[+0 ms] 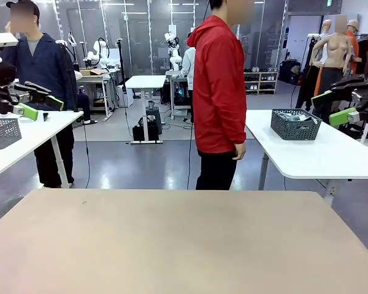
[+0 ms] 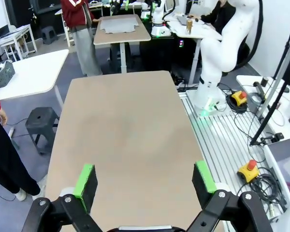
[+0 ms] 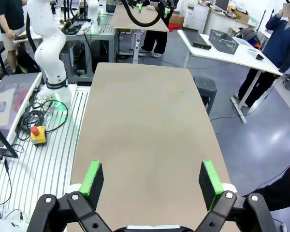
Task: Fold the towels and place them in the basket.
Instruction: When a person lays out a Towel with hook on the table, fold it in half twice.
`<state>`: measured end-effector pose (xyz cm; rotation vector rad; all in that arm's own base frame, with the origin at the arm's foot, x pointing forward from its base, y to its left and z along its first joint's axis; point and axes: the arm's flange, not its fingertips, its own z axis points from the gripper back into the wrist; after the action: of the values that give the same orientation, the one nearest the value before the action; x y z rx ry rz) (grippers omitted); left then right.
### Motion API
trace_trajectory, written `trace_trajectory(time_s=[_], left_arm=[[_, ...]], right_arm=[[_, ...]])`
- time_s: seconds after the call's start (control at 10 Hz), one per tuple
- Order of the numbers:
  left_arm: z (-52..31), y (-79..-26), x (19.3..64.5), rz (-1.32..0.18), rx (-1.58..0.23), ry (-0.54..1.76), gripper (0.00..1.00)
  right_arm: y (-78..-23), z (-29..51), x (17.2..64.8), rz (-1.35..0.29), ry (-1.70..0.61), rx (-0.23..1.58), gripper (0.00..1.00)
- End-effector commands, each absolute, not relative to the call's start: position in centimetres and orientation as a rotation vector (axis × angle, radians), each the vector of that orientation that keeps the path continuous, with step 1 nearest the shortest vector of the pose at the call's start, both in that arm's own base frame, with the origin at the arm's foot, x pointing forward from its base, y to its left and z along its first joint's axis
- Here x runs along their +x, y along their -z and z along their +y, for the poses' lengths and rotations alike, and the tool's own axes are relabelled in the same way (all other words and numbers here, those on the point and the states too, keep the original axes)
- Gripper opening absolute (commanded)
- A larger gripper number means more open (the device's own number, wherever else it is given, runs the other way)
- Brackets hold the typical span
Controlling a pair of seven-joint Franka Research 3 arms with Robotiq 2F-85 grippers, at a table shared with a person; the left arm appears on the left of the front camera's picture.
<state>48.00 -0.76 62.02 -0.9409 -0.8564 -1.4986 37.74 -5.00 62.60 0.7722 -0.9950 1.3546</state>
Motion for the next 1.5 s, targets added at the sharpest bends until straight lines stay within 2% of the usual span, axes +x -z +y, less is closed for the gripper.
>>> trace_trajectory(time_s=[0.0, 0.2, 0.5, 0.9, 1.4], left_arm=[[-1.3, -62.9, 48.2, -0.832, -0.900, 1.444, 1.00], [-1.3, -64.9, 48.8, -0.821, -0.854, 1.378, 1.00], [0.3, -67.9, 49.1, -0.862, -0.780, 1.341, 1.00], [3.1, -68.8, 49.6, -0.857, -0.727, 1.293, 1.00], [4.6, -69.8, 49.6, -0.880, -0.704, 1.338, 1.00]], right_arm=[[-63.0, -5.0, 38.6, -0.982, -1.332, 0.794, 1.00], [-64.7, -5.8, 39.3, -0.976, -1.237, 0.777, 1.00], [-67.6, -7.8, 38.1, -1.035, -1.226, 0.764, 1.00], [-69.7, -11.6, 36.5, -1.066, -1.226, 0.753, 1.00], [-70.2, -13.2, 36.1, -1.054, -1.211, 0.721, 1.00]])
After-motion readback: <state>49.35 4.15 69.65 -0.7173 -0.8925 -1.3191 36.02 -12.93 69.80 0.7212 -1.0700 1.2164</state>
